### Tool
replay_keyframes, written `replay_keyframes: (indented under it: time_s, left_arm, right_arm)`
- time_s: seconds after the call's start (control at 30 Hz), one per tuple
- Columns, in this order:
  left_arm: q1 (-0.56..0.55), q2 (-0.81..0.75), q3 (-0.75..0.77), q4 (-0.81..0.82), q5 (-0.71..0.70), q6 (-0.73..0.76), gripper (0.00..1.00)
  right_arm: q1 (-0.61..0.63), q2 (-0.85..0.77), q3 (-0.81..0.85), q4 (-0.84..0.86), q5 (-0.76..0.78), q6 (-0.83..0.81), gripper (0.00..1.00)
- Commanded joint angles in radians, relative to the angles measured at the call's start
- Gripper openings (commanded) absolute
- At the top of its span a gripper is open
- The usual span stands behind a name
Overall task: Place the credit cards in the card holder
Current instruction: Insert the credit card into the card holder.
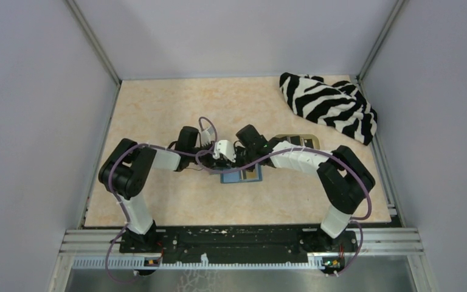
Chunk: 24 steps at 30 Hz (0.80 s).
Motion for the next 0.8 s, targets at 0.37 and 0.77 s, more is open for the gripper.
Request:
replay_keyframes:
  time_s: [0.37,0.77]
  left_arm:
    - [0.002,-0.104,-0.043,0.045,0.054,-0.042,0.17]
    - [0.002,-0.092,-0.104,0.119,0.026,-0.054,0.17]
  right_arm:
    - [-0.118,-0.012,0.087,-0.069,-0.220,0.103,0.19]
    - [-0.033,0.102,0.109,0.105,0.027,0.399,0.15]
